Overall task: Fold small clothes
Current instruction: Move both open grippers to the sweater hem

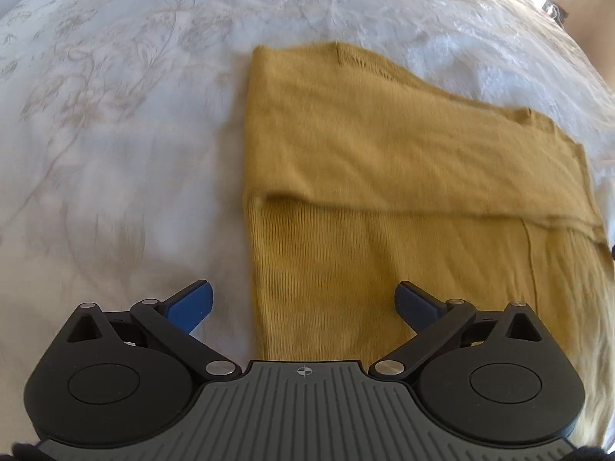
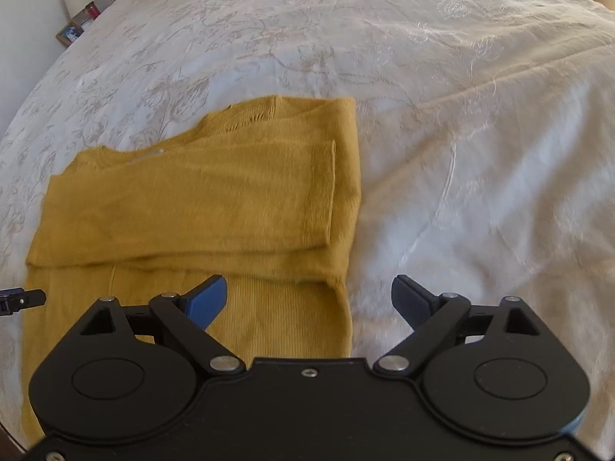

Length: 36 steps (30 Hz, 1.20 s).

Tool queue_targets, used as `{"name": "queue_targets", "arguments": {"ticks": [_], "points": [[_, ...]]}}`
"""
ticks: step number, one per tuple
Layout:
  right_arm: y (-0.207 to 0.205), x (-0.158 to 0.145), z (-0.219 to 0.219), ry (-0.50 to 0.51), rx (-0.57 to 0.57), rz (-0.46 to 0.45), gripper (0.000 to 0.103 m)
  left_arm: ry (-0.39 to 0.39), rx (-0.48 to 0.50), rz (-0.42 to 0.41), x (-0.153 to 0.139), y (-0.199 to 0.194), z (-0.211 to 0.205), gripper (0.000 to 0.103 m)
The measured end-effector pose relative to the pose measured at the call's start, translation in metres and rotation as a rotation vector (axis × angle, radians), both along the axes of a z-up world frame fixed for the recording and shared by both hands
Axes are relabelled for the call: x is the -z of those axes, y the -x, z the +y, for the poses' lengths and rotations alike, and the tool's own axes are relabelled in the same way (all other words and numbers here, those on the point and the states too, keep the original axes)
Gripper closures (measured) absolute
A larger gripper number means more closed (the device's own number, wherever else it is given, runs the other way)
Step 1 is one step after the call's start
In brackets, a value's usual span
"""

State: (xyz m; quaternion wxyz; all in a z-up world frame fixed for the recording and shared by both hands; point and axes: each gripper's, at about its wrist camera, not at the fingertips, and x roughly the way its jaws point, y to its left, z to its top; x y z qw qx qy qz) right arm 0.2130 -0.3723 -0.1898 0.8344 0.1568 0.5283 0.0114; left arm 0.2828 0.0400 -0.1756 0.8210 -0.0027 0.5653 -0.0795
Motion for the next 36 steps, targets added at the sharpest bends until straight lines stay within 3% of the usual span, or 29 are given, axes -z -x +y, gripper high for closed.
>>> {"name": "queue_targets", "arguments": {"ticks": [3,6,10,16,23,36], "points": [[0.020,0.013,0.004,0.046,-0.042,0.069,0.010,-0.037,0.001,0.044,0.010,0.034,0.005,0.000],[0.038,0.031,0.000,0.185,-0.018,0.132,0.009,-0.054,-0.021,0.063,0.017,0.054,0.015,0.000],[0.048,0.027,-0.014,0.141,0.069,0.111,0.009,-0.072,-0.030,0.078,0.016,0.058,0.020,0.000],[0.061,0.024,-0.018,0.094,0.033,0.068,0.008,-0.079,-0.051,0.083,0.016,0.063,0.014,0.000],[0.083,0.029,-0.019,0.077,-0.030,0.037,0.007,-0.072,-0.095,0.060,0.019,0.095,0.008,0.000],[0.134,0.011,-0.014,0.037,0.022,-0.031,0.007,-0.035,-0.006,0.030,0.026,0.136,0.014,0.000]]}}
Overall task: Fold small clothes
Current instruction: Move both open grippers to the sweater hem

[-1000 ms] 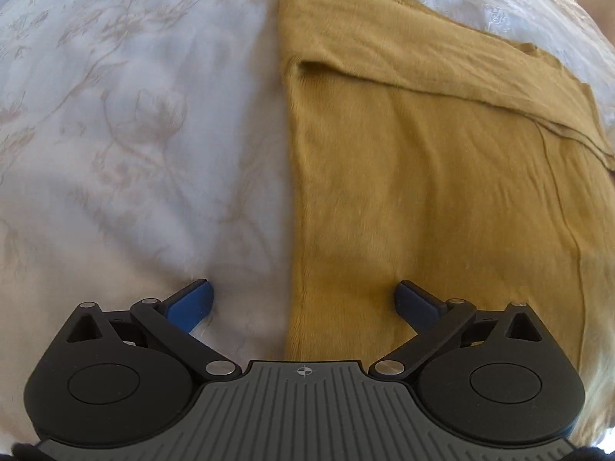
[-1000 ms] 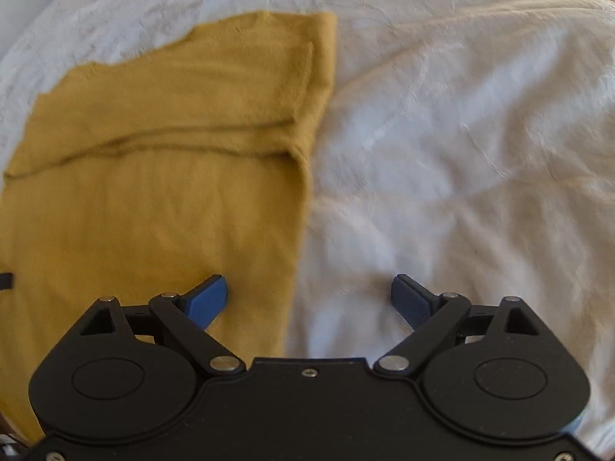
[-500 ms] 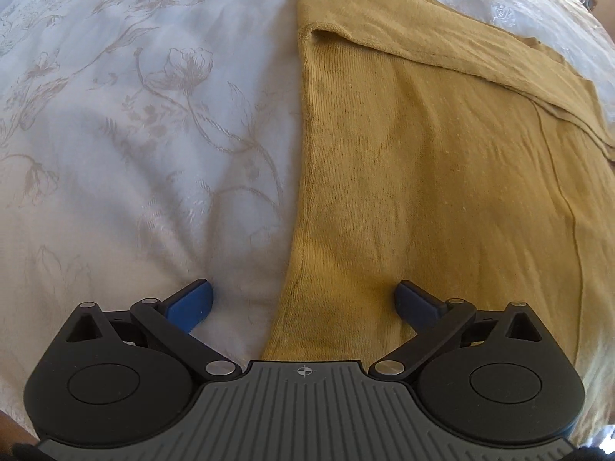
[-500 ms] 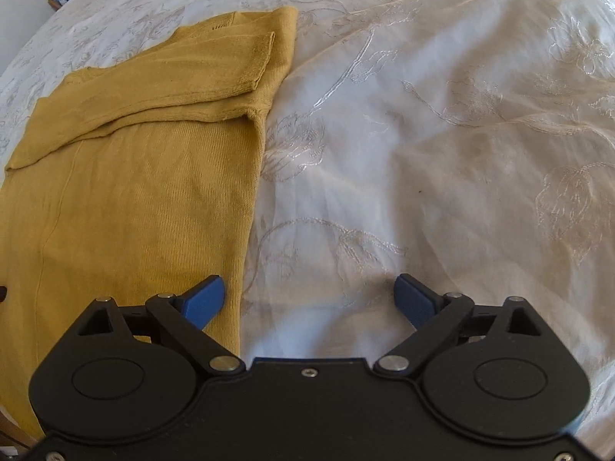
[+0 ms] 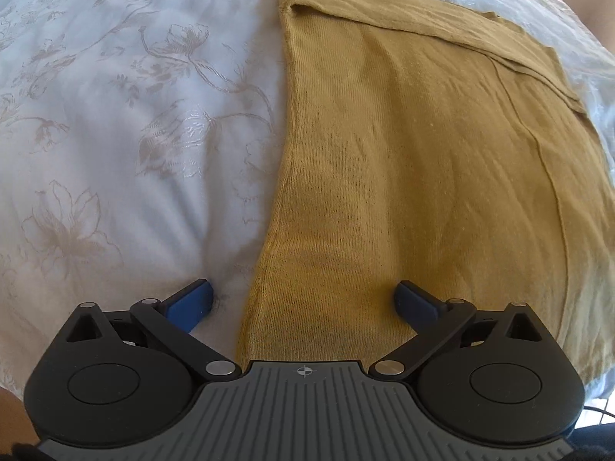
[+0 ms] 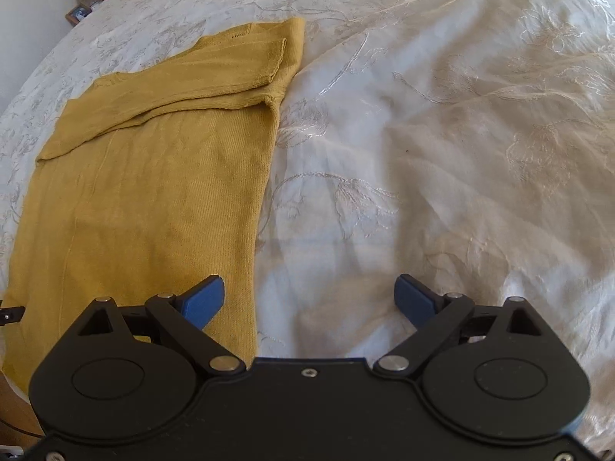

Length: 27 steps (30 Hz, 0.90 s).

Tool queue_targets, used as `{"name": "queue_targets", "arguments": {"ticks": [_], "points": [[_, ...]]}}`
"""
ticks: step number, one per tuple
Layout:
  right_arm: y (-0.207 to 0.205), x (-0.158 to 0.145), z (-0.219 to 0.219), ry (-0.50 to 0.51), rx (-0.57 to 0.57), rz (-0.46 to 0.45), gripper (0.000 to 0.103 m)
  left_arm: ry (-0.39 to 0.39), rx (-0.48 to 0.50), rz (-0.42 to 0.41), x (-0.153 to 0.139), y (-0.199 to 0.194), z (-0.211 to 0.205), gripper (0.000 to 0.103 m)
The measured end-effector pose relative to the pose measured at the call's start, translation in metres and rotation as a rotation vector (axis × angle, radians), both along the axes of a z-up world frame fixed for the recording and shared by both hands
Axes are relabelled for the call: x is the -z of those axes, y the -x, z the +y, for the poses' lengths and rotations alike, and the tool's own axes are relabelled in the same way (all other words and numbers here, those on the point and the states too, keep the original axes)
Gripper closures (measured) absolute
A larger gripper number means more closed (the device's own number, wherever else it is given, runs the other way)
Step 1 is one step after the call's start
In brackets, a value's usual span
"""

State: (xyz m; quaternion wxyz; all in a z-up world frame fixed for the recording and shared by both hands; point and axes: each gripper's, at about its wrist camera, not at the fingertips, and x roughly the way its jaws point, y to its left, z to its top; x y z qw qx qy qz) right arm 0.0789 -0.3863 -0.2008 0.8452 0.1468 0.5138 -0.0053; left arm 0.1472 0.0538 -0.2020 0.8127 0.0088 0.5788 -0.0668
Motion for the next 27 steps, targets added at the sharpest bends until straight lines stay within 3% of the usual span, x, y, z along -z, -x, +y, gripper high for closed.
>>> {"name": "queue_targets", "arguments": {"ticks": [12,17,27], "points": [[0.064,-0.006,0.030,-0.045,0.083,0.008,0.007,0.030,0.161,0.022,0.010,0.043,0.004,0.000],[0.079,-0.006,0.039,-0.079,0.100,0.010,0.007,0.075,0.143,0.002,0.010,0.052,0.021,0.000],[0.094,0.009,0.060,-0.110,0.024,0.041,0.004,0.053,0.126,-0.068,0.013,0.080,0.021,0.000]]}}
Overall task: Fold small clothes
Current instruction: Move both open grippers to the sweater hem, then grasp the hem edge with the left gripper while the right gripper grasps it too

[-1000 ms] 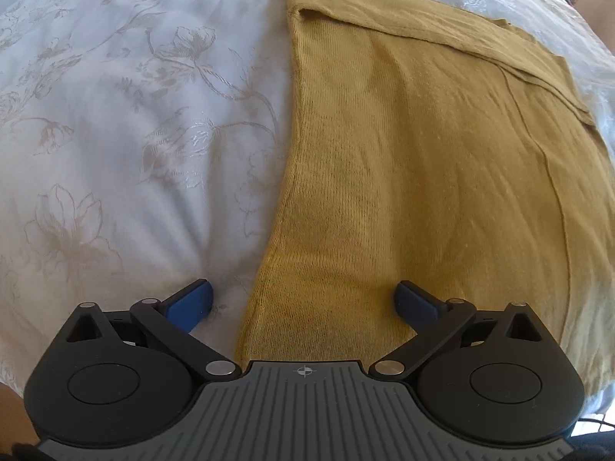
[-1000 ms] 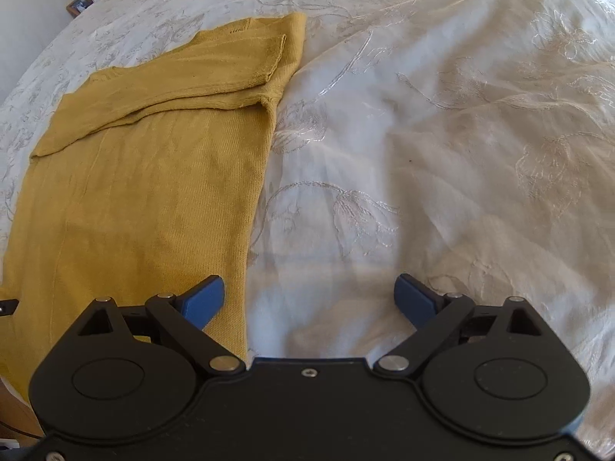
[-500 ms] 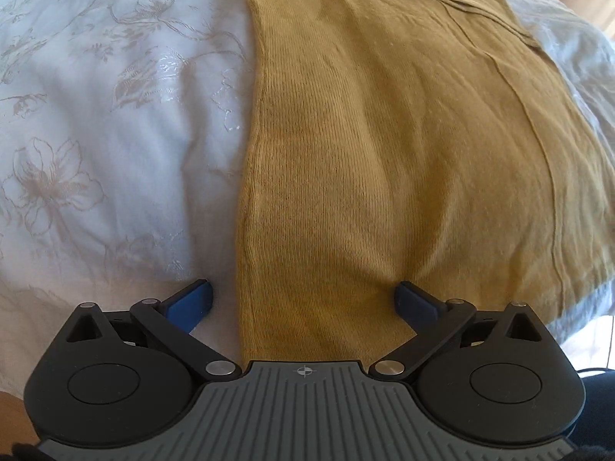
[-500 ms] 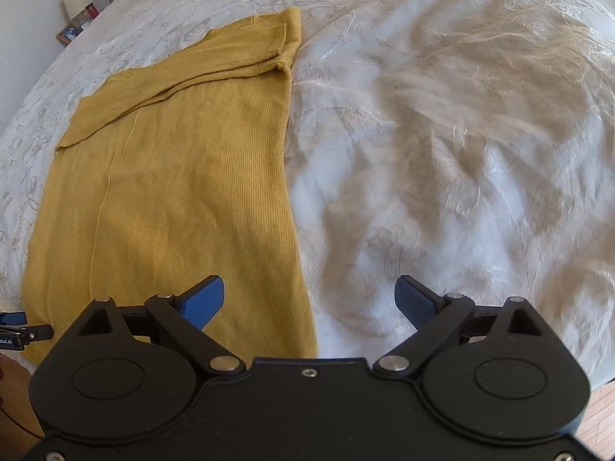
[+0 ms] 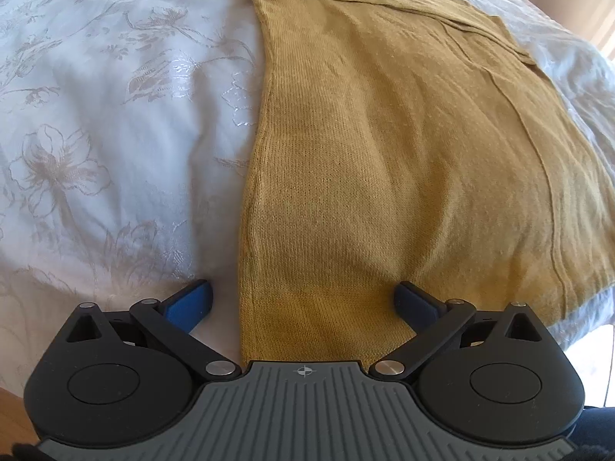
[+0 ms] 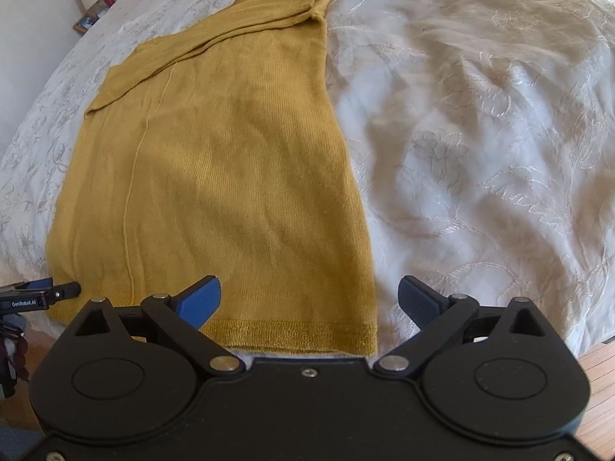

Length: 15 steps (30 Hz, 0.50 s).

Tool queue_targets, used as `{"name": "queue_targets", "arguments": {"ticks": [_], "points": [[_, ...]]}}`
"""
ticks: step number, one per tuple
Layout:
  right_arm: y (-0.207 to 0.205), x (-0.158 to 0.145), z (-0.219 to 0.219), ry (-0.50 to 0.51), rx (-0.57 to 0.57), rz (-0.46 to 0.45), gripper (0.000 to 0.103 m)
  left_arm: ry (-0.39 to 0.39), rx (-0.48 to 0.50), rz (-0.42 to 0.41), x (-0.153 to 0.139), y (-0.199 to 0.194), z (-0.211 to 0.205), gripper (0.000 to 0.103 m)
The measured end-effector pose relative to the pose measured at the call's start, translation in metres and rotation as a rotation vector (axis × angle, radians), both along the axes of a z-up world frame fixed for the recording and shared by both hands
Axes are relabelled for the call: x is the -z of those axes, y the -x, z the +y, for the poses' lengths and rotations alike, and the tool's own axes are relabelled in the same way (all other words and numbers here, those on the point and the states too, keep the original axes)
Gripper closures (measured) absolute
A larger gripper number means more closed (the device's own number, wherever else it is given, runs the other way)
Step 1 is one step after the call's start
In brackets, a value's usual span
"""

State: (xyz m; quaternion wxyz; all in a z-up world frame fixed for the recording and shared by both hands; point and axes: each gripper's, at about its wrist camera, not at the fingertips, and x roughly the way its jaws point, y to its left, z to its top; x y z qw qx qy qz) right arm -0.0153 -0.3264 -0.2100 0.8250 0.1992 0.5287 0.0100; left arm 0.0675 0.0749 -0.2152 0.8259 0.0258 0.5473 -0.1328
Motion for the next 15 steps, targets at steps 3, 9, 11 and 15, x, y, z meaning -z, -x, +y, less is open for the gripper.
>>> {"name": "queue_targets", "arguments": {"ticks": [3,9,11,15], "points": [[0.000,0.006,0.003,-0.004,0.001,0.002,0.004,0.003,0.004,0.011,-0.007,-0.003,0.006,0.000],[-0.001,0.013,0.001,-0.024,0.030,0.013,0.004,0.007,0.021,0.032,-0.008,-0.011,0.005,0.001],[-0.001,0.012,0.001,-0.023,0.031,0.014,0.007,0.008,0.023,0.029,-0.010,-0.012,0.007,0.003],[0.001,0.010,0.002,-0.018,0.039,0.016,0.024,0.013,0.006,0.004,-0.016,-0.009,0.015,0.026]]}}
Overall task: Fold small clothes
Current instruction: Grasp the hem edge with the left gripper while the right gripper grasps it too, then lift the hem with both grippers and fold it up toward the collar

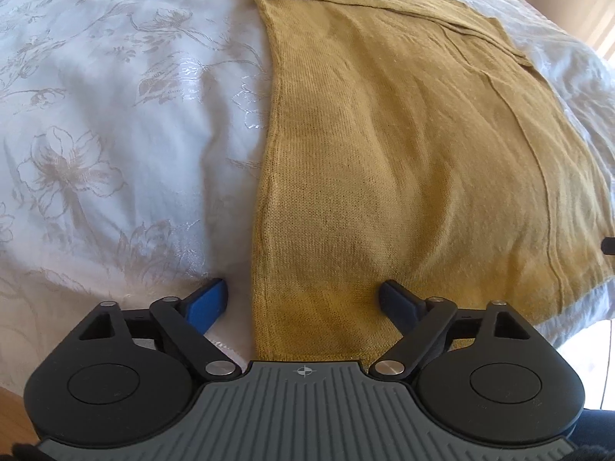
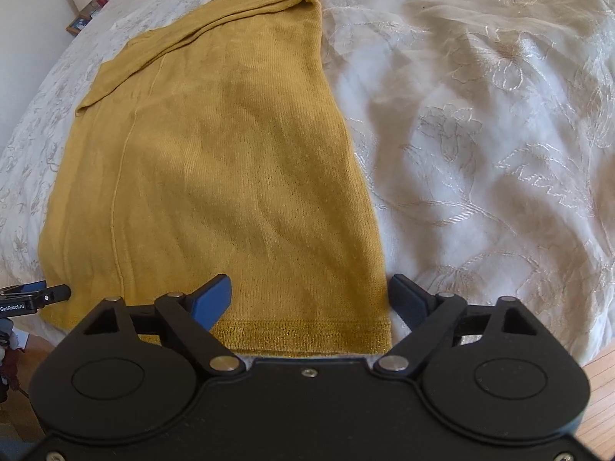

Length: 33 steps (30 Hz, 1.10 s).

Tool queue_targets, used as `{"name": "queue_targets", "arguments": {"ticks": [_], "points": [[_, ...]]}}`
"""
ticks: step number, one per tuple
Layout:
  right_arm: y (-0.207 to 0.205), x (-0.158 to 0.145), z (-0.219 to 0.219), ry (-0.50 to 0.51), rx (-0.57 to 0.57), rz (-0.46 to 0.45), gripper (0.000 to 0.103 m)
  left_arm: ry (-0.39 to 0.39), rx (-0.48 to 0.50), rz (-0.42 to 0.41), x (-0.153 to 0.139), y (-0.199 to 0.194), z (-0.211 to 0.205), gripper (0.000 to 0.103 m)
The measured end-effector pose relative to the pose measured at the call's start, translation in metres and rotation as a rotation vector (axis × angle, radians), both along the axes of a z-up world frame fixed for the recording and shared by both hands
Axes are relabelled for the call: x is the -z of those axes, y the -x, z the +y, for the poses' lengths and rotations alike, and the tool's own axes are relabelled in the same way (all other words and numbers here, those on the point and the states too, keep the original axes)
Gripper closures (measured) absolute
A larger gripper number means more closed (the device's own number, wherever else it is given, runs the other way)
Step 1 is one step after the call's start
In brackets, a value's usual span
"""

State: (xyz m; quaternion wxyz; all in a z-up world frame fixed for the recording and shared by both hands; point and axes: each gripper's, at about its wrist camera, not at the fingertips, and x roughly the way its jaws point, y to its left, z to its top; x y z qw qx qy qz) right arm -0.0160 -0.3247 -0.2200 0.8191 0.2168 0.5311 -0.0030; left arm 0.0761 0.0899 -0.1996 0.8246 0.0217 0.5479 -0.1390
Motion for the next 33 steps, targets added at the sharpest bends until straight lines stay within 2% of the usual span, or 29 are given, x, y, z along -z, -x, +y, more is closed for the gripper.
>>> {"name": "queue_targets", "arguments": {"ticks": [1,2,3,5,7,8,10,12,23,28,30,33], "points": [[0.000,0.000,0.000,-0.002,0.003,0.001,0.028,0.010,-0.005,-0.008,-0.001,0.002,0.002,0.039],[0.000,-0.001,0.000,-0.001,0.004,0.002,0.034,0.018,-0.007,-0.012,-0.003,0.003,0.004,0.044],[0.001,-0.001,0.000,-0.001,0.003,0.002,0.041,0.030,-0.005,-0.013,-0.005,0.005,0.006,0.055],[0.002,-0.002,0.001,0.002,-0.003,0.006,0.049,0.039,0.006,-0.015,-0.008,0.007,0.007,0.063],[0.001,-0.003,0.003,0.003,-0.011,0.010,0.068,0.031,0.023,-0.021,-0.011,0.011,0.005,0.076],[0.002,-0.003,0.004,0.005,-0.016,0.013,0.087,0.032,0.032,-0.021,-0.013,0.012,0.003,0.078],[0.003,-0.007,0.005,-0.014,-0.020,0.001,0.089,0.029,0.037,-0.021,-0.017,0.013,0.001,0.090],[0.005,-0.012,0.003,-0.053,0.001,-0.021,0.090,0.053,0.036,-0.017,-0.021,0.014,0.001,0.093],[0.009,-0.060,-0.018,-0.173,0.120,-0.179,0.090,0.224,-0.053,-0.133,-0.068,-0.004,0.017,0.094],[-0.010,-0.078,-0.030,-0.199,0.144,-0.241,0.090,0.273,-0.082,-0.192,-0.091,-0.030,0.010,0.094],[-0.021,-0.085,-0.034,-0.205,0.145,-0.263,0.090,0.288,-0.093,-0.213,-0.100,-0.043,0.007,0.098],[-0.041,-0.092,-0.043,-0.228,0.156,-0.293,0.090,0.307,-0.117,-0.246,-0.112,-0.063,0.004,0.098]]}}
